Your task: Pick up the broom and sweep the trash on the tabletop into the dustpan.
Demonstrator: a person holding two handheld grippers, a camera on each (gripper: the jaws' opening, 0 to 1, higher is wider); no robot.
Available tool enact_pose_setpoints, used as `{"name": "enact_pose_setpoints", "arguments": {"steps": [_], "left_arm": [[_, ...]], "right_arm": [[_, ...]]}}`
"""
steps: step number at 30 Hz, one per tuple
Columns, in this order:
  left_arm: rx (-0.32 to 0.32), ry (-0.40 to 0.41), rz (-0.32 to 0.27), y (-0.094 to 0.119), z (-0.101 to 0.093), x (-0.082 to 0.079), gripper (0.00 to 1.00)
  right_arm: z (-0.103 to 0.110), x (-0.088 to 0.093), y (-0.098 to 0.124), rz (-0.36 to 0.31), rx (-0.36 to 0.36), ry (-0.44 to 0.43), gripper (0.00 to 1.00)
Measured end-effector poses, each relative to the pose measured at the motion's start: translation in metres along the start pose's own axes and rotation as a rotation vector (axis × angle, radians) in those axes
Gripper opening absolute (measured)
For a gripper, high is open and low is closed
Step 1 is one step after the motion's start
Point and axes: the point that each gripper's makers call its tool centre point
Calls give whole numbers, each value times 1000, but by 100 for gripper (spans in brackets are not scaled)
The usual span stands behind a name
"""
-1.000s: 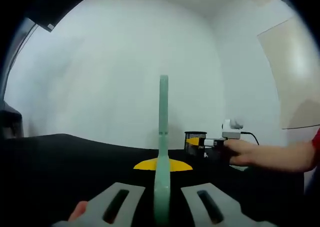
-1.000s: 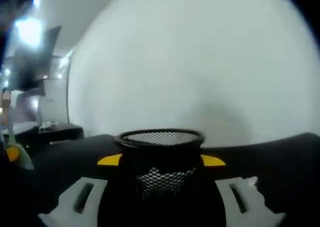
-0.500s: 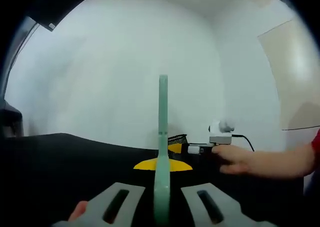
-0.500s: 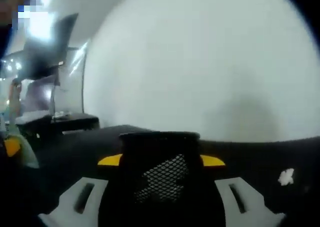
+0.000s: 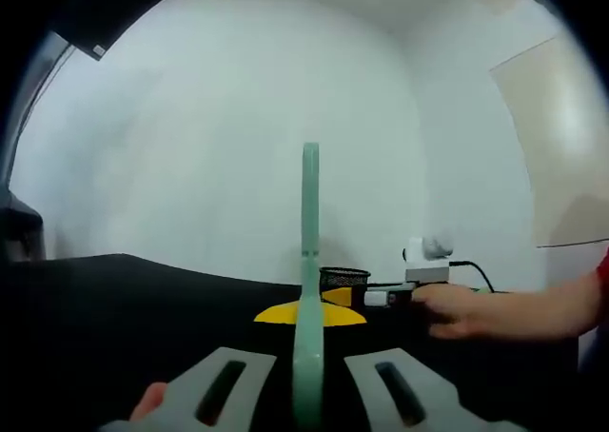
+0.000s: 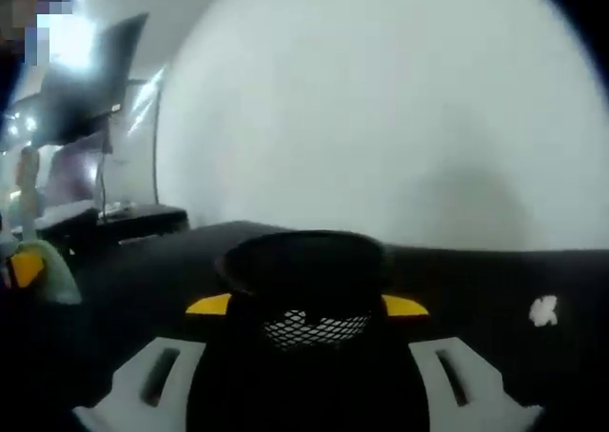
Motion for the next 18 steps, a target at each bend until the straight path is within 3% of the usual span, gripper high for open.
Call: {"name": "enact_pose_setpoints", "arguments": {"steps": [6,10,14,18], "left_arm": [[-2,2,0,0,2,0,1],[3,7,1,0,1,0,1],[6,17,1,0,1,0,1],[13,13,4,0,-1,1,1]], "right_arm": [[4,1,-6,-1,-5,-15,59],[-2,15,-5,65,-32,-181,65],[-10,6,25,49,-32,-154,67],[-19,-13,79,1,-50,-138,66]]}}
Point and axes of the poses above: the point that each gripper's makers call its tool centre point, and the gripper's own axes: y roughly backward along the fingers, z roughly to its left, x roughly out of its underside, and after that the axes turned 1 degree about y, right-handed
